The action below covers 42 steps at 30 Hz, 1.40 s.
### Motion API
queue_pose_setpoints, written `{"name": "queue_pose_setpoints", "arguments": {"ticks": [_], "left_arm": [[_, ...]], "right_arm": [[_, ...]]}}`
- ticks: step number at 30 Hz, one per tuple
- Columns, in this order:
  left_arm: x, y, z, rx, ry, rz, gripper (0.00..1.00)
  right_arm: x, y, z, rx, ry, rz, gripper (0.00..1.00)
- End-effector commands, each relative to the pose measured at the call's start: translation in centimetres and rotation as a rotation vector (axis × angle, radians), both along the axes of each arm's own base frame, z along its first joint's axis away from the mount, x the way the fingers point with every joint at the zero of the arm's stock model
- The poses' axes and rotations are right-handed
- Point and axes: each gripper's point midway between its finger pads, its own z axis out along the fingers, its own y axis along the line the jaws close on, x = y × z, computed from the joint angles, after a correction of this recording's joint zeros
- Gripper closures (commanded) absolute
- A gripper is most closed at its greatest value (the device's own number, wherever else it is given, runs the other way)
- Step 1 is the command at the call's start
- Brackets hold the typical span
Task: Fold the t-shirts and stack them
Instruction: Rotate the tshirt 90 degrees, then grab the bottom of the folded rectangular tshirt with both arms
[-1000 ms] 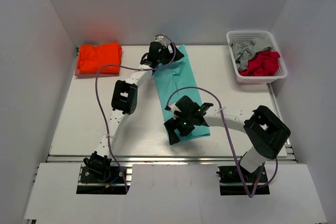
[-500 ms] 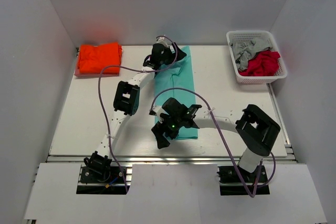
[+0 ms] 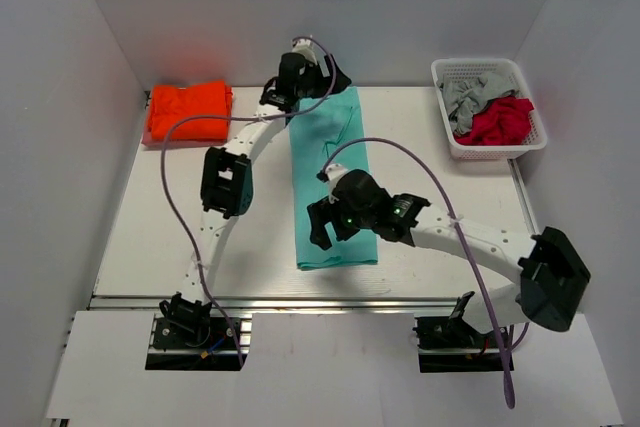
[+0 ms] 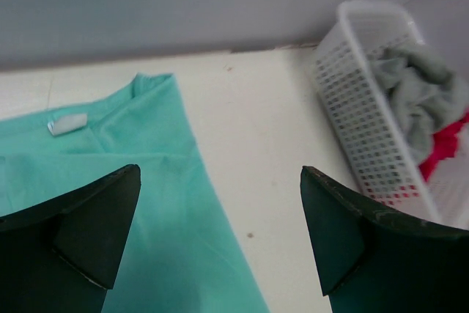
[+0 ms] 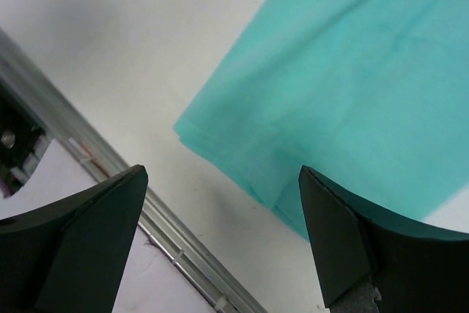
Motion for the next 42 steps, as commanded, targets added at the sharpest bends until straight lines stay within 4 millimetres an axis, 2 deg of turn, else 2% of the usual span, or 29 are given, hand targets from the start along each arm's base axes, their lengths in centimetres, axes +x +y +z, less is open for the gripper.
{"name": "queue_pose_setpoints", "arguments": {"ticks": [1,2,3,4,5,6,7,8,9,11,12,13,14,15,16,17,18,19,21,22,24,26,27,28,32,37,42], "left_arm": [[-4.1,2.1,15.7,0.008,-0.201,-0.034,0.0],[-4.9,2.4,16.0,0.024,-0.187,-0.037,0.0],[-6.0,2.7,16.4,0.042,-0.178,-0.053,0.0],[-8.3,3.1,16.4,0.069,-0.137,-0.067,0.0],[-9.1,3.7,16.1,0.1,-0.127,-0.064,0.0],[-10.7,4.0,12.4,0.145,-0.046,-0.072,0.0],[-12.5,5.0,14.8,0.139,-0.071,-0.062,0.0],[-14.0,4.9,13.9,0.151,-0.047,-0.069,0.0],[-15.6,6.1,9.8,0.196,0.042,-0.055,0.0],[-18.4,6.6,8.4,0.213,0.065,-0.06,0.0],[-20.8,8.2,6.8,0.232,0.111,-0.03,0.0],[-22.2,8.4,6.3,0.239,0.113,-0.032,0.0],[-23.1,9.3,5.7,0.243,0.126,-0.006,0.0],[-25.5,10.7,4.5,0.25,0.157,0.011,0.0],[-26.6,10.8,4.3,0.254,0.152,0.009,0.0],[-28.3,11.7,2.2,0.278,0.197,0.005,0.0],[-29.5,11.8,1.9,0.278,0.214,-0.003,0.0],[-31.7,12.4,1.0,0.286,0.243,-0.011,0.0],[-33.9,12.7,-0.1,0.273,0.282,-0.025,0.0],[-35.8,13.5,-1.5,0.272,0.31,-0.035,0.0],[-38.0,13.2,-2.9,0.258,0.353,-0.065,0.0],[-40.5,13.8,-5.9,0.291,0.444,-0.083,0.0],[-40.8,13.5,-5.9,0.294,0.443,-0.098,0.0],[-41.7,13.7,-7.1,0.305,0.481,-0.115,0.0],[-44.1,11.6,-8.6,0.312,0.536,-0.228,0.0],[-46.4,10.9,-10.9,0.371,0.62,-0.292,0.1],[-47.6,10.7,-12.3,0.404,0.663,-0.315,0.22]], "right_arm": [[2.4,-2.5,0.3,-0.004,-0.049,-0.183,0.1],[2.2,-3.2,0.5,0.006,-0.056,-0.199,0.1],[2.7,-3.9,0.4,0.002,-0.063,-0.236,0.1],[3.2,-4.5,0.5,0.004,-0.069,-0.269,0.1],[3.4,-5.5,0.6,0.014,-0.081,-0.293,0.1],[3.7,-5.9,0.6,0.016,-0.09,-0.316,0.1],[4.0,-6.5,0.5,0.012,-0.096,-0.334,0.1],[4.6,-7.6,0.0,-0.001,-0.097,-0.374,0.1],[4.9,-7.9,-0.1,-0.006,-0.098,-0.388,0.1],[5.8,-9.3,-1.0,-0.028,-0.072,-0.427,0.1],[6.0,-9.6,-1.5,-0.04,-0.062,-0.435,0.1],[6.7,-10.5,-1.8,-0.046,-0.051,-0.47,0.1],[6.7,-10.5,-1.8,-0.038,-0.039,-0.464,0.1],[6.8,-11.0,-2.3,-0.047,-0.026,-0.476,0.1],[7.2,-11.7,-2.6,-0.046,-0.01,-0.5,0.1],[7.3,-11.9,-2.8,-0.041,0.004,-0.503,0.1],[7.3,-12.6,-3.4,-0.049,0.025,-0.521,0.1],[7.4,-13.0,-3.7,-0.046,0.042,-0.534,0.1],[6.4,-13.7,-5.0,-0.058,0.104,-0.527,0.1],[6.2,-13.9,-5.2,-0.055,0.124,-0.532,0.1],[5.1,-14.1,-6.2,-0.065,0.182,-0.512,0.1],[4.3,-14.4,-7.0,-0.076,0.219,-0.498,0.1],[4.0,-14.4,-7.1,-0.073,0.225,-0.495,0.1],[3.6,-14.7,-7.7,-0.078,0.245,-0.495,0.1],[1.7,-13.8,-8.3,-0.043,0.324,-0.44,0.1],[-0.4,-13.2,-9.2,-0.001,0.399,-0.398,0.1],[-1.0,-12.5,-9.6,0.037,0.44,-0.369,0.16]]}}
